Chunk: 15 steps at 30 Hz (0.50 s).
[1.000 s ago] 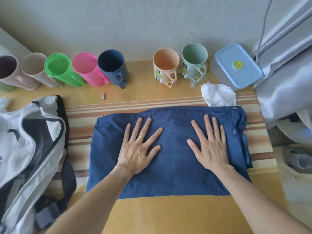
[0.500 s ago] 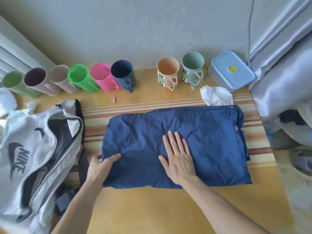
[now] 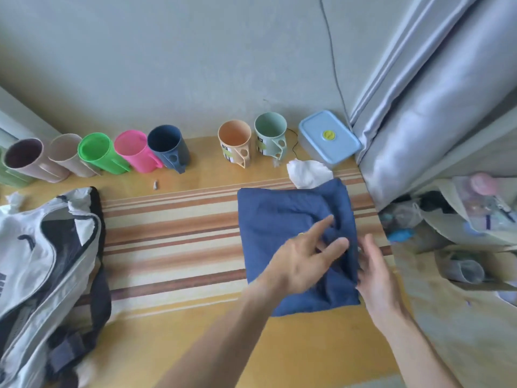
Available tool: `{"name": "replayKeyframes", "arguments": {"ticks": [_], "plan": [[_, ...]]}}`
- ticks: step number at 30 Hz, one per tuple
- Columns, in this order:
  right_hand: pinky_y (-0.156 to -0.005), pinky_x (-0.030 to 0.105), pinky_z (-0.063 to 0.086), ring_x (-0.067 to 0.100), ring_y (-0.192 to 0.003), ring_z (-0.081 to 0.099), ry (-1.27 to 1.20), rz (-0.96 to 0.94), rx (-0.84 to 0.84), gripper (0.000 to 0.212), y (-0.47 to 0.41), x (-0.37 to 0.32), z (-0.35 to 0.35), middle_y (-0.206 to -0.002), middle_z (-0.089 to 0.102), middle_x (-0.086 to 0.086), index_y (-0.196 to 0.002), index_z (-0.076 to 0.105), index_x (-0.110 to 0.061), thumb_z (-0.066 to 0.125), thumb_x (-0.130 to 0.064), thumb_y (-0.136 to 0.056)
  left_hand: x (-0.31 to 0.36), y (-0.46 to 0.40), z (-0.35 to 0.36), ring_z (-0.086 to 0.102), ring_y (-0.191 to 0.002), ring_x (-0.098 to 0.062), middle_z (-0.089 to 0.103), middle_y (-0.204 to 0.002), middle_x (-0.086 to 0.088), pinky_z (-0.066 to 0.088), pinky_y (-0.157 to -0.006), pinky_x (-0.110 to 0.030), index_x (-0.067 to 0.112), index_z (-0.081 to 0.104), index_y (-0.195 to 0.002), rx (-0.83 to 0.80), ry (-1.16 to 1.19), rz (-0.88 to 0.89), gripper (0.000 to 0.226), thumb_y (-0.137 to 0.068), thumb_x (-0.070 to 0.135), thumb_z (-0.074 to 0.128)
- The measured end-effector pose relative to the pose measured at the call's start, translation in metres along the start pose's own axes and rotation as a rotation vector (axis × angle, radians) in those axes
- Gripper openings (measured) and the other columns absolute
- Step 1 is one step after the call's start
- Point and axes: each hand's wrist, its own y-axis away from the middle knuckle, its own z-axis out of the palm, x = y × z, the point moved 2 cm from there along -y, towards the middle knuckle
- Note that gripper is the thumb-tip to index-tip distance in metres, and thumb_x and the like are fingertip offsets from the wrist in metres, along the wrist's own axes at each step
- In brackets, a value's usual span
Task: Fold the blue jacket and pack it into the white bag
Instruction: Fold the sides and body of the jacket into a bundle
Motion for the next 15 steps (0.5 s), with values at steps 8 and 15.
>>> {"name": "replayKeyframes", "arguments": {"ticks": [8, 15], "plan": [[-0.118, 0.044, 0.035, 0.029, -0.146, 0.04, 1.131, -0.665, 0.245, 0.051, -0.044, 0.033, -0.023, -0.157, 0.046, 0.01, -0.149, 0.047, -0.017, 0.04, -0.041, -0.105, -0.09, -0.019, 0.024, 0.03, -0.155, -0.039, 0.038, -0.166, -0.011, 0.023, -0.125, -0.059, 0.023, 0.049, -0.152, 0.541, -0.751, 0.125, 0.05, -0.103, 0.018, 0.049], [-0.124, 0.053, 0.02, 0.03, -0.159, 0.001, 1.593, -0.697, -0.012, 0.063, -0.102, 0.104, -0.018, -0.172, 0.001, 0.004, -0.162, 0.009, -0.031, 0.029, -0.051, -0.106, -0.154, -0.055, 0.042, 0.0, -0.161, -0.035, 0.004, -0.176, -0.003, 0.013, -0.125, -0.063, 0.042, 0.009, -0.164, 0.248, -1.023, 0.089, 0.061, -0.107, 0.054, 0.027]]}}
